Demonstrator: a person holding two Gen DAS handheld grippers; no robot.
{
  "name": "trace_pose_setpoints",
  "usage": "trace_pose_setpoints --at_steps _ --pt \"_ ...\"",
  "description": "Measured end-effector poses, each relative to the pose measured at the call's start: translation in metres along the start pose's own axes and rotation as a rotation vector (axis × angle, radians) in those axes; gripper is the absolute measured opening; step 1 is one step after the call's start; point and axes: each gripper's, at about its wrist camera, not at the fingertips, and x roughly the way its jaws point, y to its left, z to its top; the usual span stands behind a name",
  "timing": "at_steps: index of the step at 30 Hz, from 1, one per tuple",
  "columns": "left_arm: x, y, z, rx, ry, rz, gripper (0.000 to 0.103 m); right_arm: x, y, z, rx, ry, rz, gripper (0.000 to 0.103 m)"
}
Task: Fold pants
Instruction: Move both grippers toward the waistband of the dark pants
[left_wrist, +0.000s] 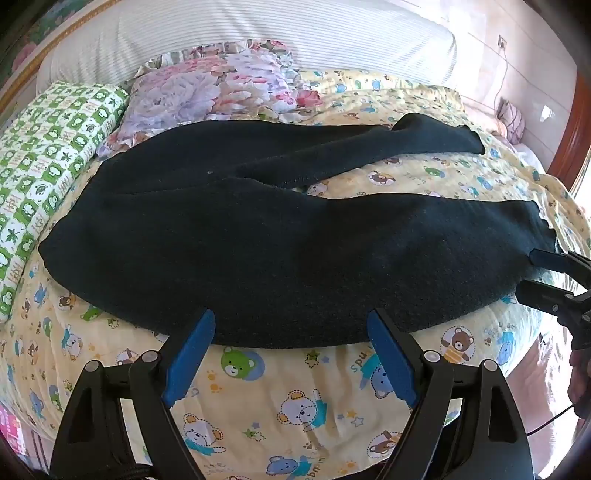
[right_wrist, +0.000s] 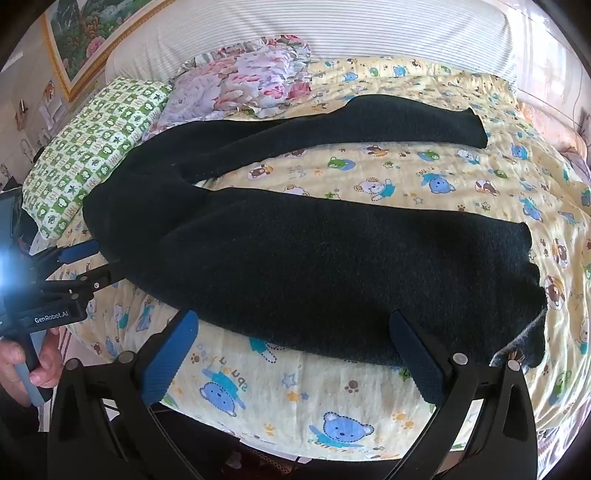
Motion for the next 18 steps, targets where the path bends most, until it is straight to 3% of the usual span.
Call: trace_pose_setpoints --at_steps 18 --pt "0.006 0.003 0.001 -0.009 0.011 -0.017 0.085 0.001 -0.001 0.003 0.007 -0.002 0.005 0.103"
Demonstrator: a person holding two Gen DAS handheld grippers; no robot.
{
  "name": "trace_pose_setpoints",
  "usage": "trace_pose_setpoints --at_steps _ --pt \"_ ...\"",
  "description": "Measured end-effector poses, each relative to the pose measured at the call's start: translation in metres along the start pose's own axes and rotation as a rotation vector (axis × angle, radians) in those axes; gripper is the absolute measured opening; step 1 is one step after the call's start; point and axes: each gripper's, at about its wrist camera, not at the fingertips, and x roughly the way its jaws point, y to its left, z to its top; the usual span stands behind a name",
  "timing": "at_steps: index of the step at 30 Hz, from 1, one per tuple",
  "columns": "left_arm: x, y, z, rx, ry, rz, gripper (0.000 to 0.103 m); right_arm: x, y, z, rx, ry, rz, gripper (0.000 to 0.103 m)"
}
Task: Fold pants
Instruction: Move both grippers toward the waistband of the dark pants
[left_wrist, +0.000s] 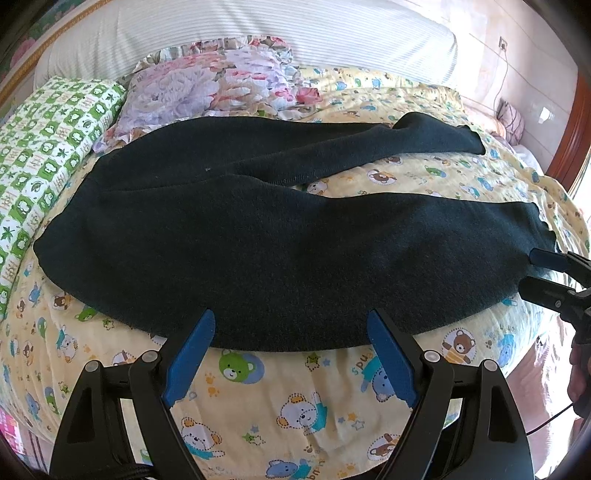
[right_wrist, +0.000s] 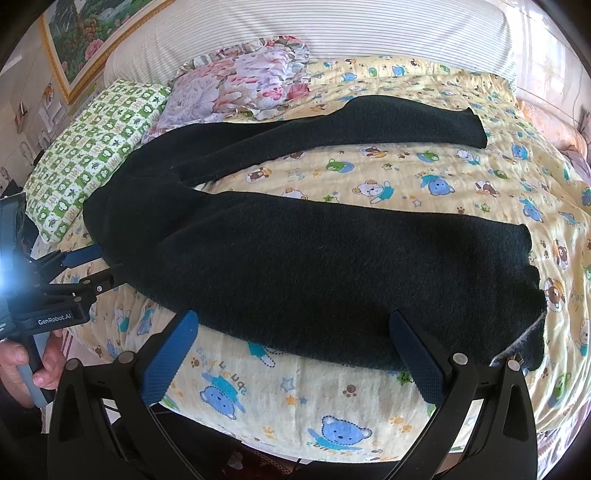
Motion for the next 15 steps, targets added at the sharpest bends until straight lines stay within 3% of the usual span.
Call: trace_pose_setpoints --at_steps 15 --pt "0.005 0.002 0.01 -0.005 0.011 -0.027 0.085 -0.004 -0.006 0.004 0.037 -0.033 0.031 0.103"
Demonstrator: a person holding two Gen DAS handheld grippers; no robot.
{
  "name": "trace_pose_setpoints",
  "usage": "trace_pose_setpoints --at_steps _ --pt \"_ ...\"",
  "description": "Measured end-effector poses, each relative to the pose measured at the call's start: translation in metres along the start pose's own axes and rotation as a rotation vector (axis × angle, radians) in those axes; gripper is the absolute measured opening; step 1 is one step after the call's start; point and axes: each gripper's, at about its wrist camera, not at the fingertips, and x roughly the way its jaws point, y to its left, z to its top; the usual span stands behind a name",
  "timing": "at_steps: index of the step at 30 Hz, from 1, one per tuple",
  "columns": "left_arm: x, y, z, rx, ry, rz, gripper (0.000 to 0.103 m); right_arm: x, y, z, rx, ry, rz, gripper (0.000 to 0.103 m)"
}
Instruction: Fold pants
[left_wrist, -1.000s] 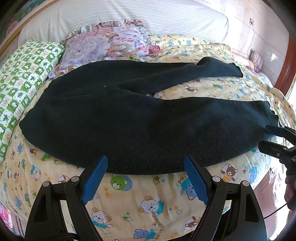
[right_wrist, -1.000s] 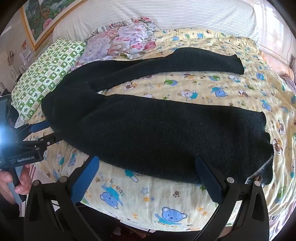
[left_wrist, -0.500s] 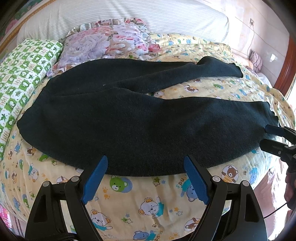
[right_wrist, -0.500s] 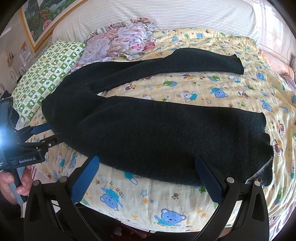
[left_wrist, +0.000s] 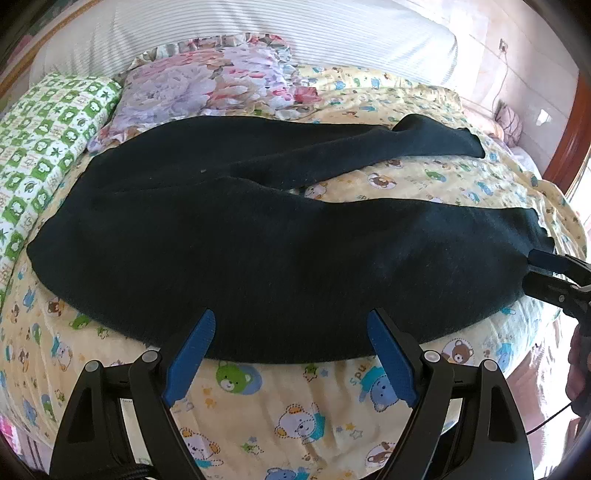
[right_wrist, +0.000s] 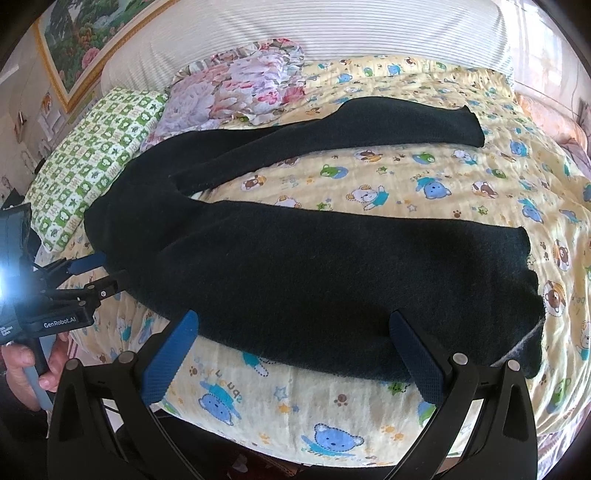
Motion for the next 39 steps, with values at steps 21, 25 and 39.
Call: trace_pose_setpoints --at_steps 21,25,39 --pt "0.025 -0.006 0.06 0.061 -0.013 -0.097 0.085 -0.004 -0.054 0.036 0.114 -0.042 0.048 0.103" --pt "0.032 -0.009 0.076 0.086 -0.022 -0.105 0.085 -0.004 -0.064 0.053 0.119 -0.043 0.049 0.103" --pt "0.08 -0.007 0.171 0.202 -0.005 -0.195 0.084 0.005 -0.127 0.141 0.128 -0.062 0.027 0.097"
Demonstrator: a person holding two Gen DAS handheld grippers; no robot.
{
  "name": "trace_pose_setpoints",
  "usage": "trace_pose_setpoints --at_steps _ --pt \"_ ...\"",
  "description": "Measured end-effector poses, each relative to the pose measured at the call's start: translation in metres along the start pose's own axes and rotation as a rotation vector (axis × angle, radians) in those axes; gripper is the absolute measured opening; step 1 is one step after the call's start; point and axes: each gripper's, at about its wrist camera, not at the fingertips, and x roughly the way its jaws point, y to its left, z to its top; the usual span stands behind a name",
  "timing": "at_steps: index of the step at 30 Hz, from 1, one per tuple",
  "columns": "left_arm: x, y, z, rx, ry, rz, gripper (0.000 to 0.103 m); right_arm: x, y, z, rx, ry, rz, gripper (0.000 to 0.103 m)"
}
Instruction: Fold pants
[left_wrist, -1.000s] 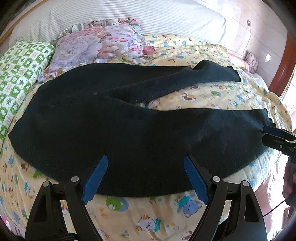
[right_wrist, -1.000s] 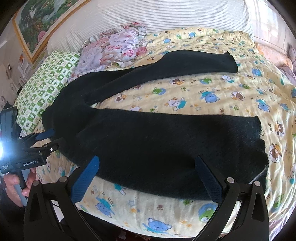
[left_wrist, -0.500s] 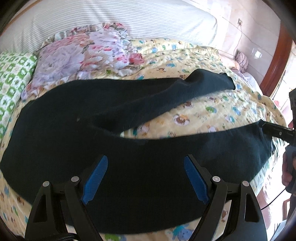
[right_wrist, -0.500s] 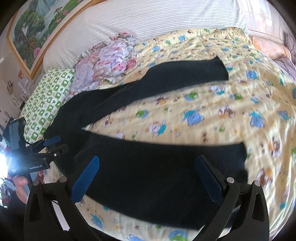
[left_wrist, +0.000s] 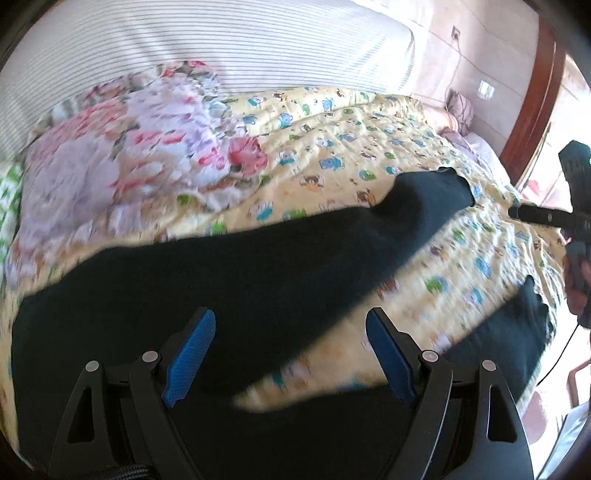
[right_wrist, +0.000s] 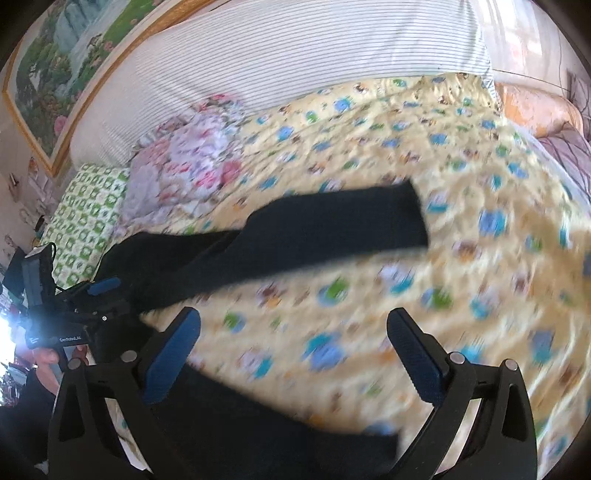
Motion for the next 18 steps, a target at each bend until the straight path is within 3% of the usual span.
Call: trace_pose_setpoints --at_steps 5,18 --pt "0.024 0.006 0.033 0.06 0.034 -0.022 0.083 0.009 -0.026 0.036 0.016 0.009 -0.031 0.082" --pt "0.087 -0.003 0.075 0.228 0.125 -0.1 0.082 0.055 -0.066 0.085 0.044 0.075 -0.072 0.068"
